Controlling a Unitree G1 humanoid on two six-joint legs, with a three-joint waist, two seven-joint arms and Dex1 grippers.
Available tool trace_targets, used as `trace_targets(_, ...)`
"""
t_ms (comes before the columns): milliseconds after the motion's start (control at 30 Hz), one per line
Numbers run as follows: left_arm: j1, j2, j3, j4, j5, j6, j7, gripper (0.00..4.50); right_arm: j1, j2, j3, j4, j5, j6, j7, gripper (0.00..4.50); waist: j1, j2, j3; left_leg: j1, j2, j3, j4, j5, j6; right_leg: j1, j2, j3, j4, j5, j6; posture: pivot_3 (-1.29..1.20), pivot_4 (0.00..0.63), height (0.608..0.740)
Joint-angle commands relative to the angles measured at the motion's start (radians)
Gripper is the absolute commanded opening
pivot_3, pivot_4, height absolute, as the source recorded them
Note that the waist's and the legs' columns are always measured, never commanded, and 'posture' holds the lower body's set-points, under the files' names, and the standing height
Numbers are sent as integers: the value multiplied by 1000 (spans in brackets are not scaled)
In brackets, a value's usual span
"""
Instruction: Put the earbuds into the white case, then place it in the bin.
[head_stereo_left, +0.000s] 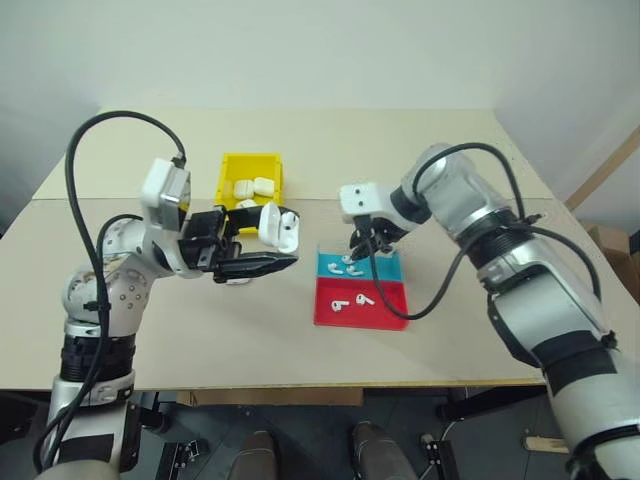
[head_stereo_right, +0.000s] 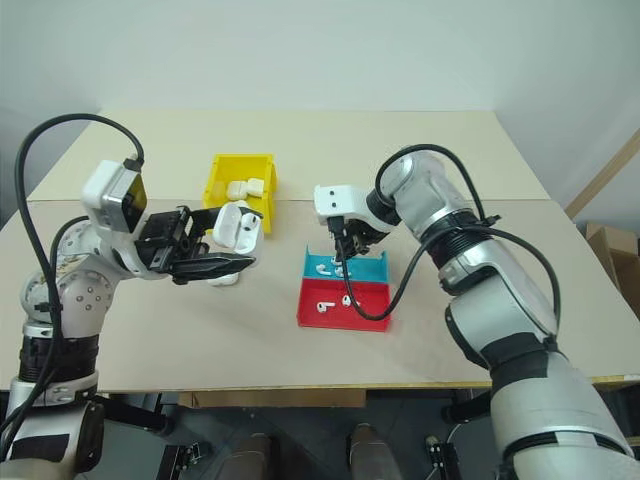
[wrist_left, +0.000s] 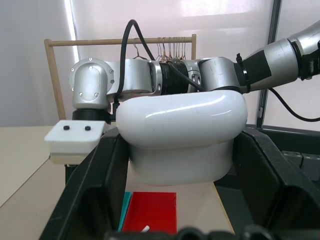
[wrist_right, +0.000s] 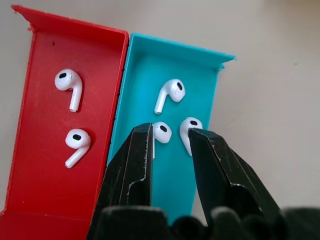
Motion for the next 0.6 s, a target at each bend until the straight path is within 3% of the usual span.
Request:
trace_targets(33, 0, 18, 30, -29, -14, -19, 4, 2803, -32, 19, -12, 38, -41, -48, 5, 1492, 0, 0, 0, 0, 0, 0, 0, 0, 0, 0, 0, 0, 0, 0, 0, 0, 150, 740)
trace_targets(600, 30, 36, 32, -62, -20, -23, 31, 2803, 11, 88, -13, 117, -154, -100, -17, 1492, -1, 1, 0, 0, 0, 0, 0, 0, 0, 0, 0, 0, 1, 0, 0, 0, 150, 740)
